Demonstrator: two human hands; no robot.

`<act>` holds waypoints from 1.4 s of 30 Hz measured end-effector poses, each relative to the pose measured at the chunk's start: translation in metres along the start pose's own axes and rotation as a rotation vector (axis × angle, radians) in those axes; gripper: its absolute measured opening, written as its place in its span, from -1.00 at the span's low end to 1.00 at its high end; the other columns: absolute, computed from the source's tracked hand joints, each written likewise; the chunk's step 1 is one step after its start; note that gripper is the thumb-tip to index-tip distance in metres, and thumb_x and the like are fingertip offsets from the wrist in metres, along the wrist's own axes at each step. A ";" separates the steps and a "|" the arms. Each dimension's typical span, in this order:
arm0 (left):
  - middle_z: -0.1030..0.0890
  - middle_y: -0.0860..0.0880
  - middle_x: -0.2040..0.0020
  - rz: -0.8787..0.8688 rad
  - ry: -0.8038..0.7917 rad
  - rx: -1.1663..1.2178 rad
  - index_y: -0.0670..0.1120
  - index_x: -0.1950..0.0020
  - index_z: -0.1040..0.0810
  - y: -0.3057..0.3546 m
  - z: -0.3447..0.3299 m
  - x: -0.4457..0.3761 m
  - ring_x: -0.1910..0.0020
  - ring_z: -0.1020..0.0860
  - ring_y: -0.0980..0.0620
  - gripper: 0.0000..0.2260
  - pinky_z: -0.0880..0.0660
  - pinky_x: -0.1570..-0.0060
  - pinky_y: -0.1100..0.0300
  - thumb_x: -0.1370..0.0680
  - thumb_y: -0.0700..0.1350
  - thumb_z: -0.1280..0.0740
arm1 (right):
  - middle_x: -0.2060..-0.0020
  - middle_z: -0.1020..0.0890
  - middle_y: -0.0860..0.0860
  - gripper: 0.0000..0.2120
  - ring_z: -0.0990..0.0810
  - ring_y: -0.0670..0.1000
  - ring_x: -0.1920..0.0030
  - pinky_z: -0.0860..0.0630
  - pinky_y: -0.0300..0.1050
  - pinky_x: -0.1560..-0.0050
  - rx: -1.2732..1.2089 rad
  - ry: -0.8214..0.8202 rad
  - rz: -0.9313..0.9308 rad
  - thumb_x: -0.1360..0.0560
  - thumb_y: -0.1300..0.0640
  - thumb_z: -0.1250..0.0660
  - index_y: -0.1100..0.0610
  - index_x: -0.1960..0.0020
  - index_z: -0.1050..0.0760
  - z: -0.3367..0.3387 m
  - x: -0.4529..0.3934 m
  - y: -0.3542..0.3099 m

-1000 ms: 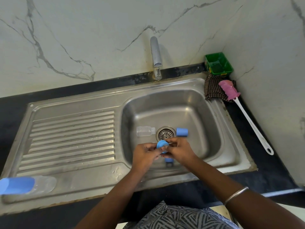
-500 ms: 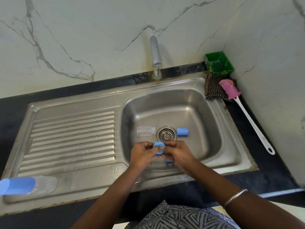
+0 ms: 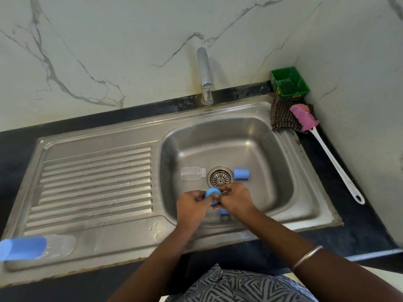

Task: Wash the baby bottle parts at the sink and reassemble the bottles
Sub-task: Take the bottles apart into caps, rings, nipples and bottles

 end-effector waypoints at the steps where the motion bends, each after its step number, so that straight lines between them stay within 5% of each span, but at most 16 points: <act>1: -0.70 0.09 0.31 0.009 0.020 0.012 0.03 0.09 -0.74 0.000 0.000 0.001 0.26 -0.67 0.10 -0.80 -0.59 0.16 0.12 -0.42 0.12 -0.53 | 0.11 -0.72 0.08 -0.80 -0.74 0.02 0.21 -0.69 0.00 0.08 0.048 0.005 -0.011 -0.40 0.24 -0.56 0.09 0.05 -0.60 -0.001 0.000 -0.002; 6: -0.70 0.08 0.32 0.070 0.067 0.069 0.02 0.12 -0.74 -0.005 -0.003 0.004 0.29 -0.66 0.15 -0.85 -0.60 0.15 0.14 -0.37 0.03 -0.57 | 0.13 -0.70 -0.03 -0.67 -0.69 -0.06 0.12 -0.64 -0.16 0.04 0.313 0.010 -0.034 -0.29 0.19 -0.62 -0.02 0.05 -0.56 -0.003 0.007 -0.010; 13: -0.71 0.03 0.29 0.077 0.037 0.085 -0.03 0.14 -0.73 0.000 0.002 -0.011 0.24 -0.69 0.07 -0.82 -0.65 0.08 0.06 -0.36 0.03 -0.58 | 0.02 -0.69 0.29 -0.78 -0.73 0.19 0.09 -0.64 0.08 -0.09 -0.219 -0.140 -0.060 -0.48 0.33 -0.46 0.36 -0.10 -0.58 0.004 0.009 -0.008; 18: -0.72 -0.04 0.25 0.125 -0.070 0.203 0.02 0.15 -0.71 -0.004 -0.002 -0.008 0.17 -0.72 -0.01 -0.93 -0.65 -0.01 -0.04 -0.51 -0.10 -0.43 | 0.18 -0.74 0.08 -0.74 -0.74 0.08 0.15 -0.65 0.03 -0.05 0.074 -0.034 0.039 -0.37 0.06 -0.60 0.11 0.04 -0.61 0.006 -0.002 -0.007; 21: -0.73 -0.03 0.21 0.142 -0.084 0.272 -0.13 -0.05 -0.71 -0.010 -0.003 -0.005 0.14 -0.72 0.03 -0.84 -0.65 -0.02 0.06 -0.51 -0.13 -0.45 | 0.21 -0.73 0.03 -0.73 -0.73 0.02 0.19 -0.67 -0.01 0.03 0.171 -0.013 0.031 -0.29 0.06 -0.62 0.07 0.07 -0.64 0.001 -0.003 -0.007; 26: -0.67 0.16 0.35 -0.014 0.027 0.002 0.01 0.12 -0.74 -0.009 -0.002 -0.003 0.34 -0.61 0.28 -0.87 -0.49 0.30 0.41 -0.38 -0.02 -0.59 | 0.35 -0.65 -0.11 -0.79 -0.63 -0.20 0.34 -0.59 -0.31 0.30 0.334 0.058 0.023 -0.34 0.13 -0.55 0.01 0.04 -0.65 -0.007 0.000 -0.002; 28: -0.66 0.15 0.37 -0.042 0.035 0.000 0.00 0.15 -0.75 -0.011 0.000 -0.003 0.39 -0.58 0.29 -0.86 -0.47 0.33 0.40 -0.37 0.01 -0.60 | 0.39 -0.65 -0.12 -0.84 -0.63 -0.24 0.39 -0.52 -0.41 0.34 0.269 0.026 0.009 -0.36 0.17 -0.58 0.09 0.09 -0.66 -0.004 -0.004 0.003; 33: -0.73 -0.06 0.19 0.078 -0.116 0.195 -0.10 -0.03 -0.73 -0.019 0.008 -0.015 0.12 -0.71 -0.07 -0.85 -0.65 0.01 0.00 -0.48 -0.12 -0.52 | 0.24 -0.73 0.15 -0.75 -0.73 0.07 0.25 -0.64 -0.14 0.21 -0.037 -0.142 0.000 -0.41 0.17 -0.57 0.13 -0.04 -0.60 0.007 -0.002 0.000; 37: -0.73 -0.15 0.11 0.165 -0.214 0.400 -0.26 -0.13 -0.67 -0.021 0.002 -0.015 0.11 -0.71 0.00 -0.81 -0.62 0.13 0.19 -0.54 -0.24 -0.44 | 0.01 -0.71 0.20 -0.71 -0.72 0.09 0.03 -0.62 -0.15 0.16 -0.139 -0.326 -0.034 -0.50 0.20 -0.48 0.22 -0.20 -0.57 0.008 0.000 -0.003; 42: -0.73 -0.02 0.16 0.074 -0.191 0.258 -0.20 -0.15 -0.68 -0.026 -0.003 -0.009 0.16 -0.70 0.10 -0.80 -0.60 0.17 0.30 -0.53 -0.23 -0.45 | 0.09 -0.71 0.20 -0.77 -0.73 0.14 0.07 -0.67 0.12 -0.02 0.024 -0.207 0.028 -0.36 0.26 -0.59 0.18 0.02 -0.64 0.009 -0.003 -0.002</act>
Point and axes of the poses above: each hand's wrist, its own x-axis away from the middle knuckle, its own z-axis out of the back of the hand, y = z × x, the point moved 2 cm from there along -x, towards the middle knuckle
